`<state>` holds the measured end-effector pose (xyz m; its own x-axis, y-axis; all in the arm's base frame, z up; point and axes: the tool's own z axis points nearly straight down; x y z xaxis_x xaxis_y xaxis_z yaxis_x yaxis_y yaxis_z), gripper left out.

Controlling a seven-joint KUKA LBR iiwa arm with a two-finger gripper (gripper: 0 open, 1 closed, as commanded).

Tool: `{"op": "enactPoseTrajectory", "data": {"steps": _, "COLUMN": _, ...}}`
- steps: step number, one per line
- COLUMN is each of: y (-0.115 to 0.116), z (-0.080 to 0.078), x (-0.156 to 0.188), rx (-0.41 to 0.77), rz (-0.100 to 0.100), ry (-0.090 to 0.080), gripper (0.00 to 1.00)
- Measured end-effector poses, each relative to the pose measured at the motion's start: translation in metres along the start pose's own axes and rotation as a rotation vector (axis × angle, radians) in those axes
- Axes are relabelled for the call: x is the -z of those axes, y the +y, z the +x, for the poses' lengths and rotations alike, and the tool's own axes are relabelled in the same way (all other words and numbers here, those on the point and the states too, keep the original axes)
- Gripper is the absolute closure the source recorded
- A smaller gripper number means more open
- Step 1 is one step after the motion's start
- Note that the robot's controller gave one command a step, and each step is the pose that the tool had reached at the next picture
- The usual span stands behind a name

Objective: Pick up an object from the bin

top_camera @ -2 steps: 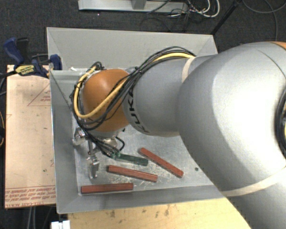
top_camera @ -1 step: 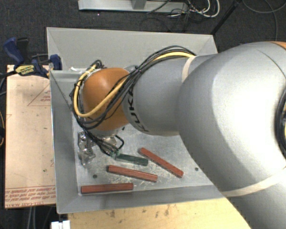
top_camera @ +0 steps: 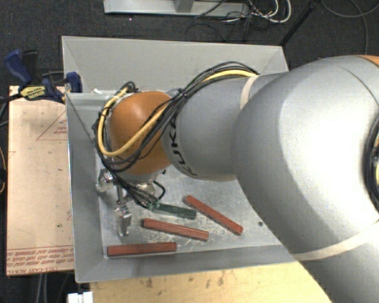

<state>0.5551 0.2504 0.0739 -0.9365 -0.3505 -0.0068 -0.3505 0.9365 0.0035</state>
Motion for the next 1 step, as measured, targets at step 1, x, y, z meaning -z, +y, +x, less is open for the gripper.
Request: {"op": "enactPoseTrajectory", "data": {"steps": 1, "y": -0.0001, "z": -0.0031, "x": 0.0023, "rx": -0.002, "rz": -0.001, "ry": -0.012, "gripper": 1.00}}
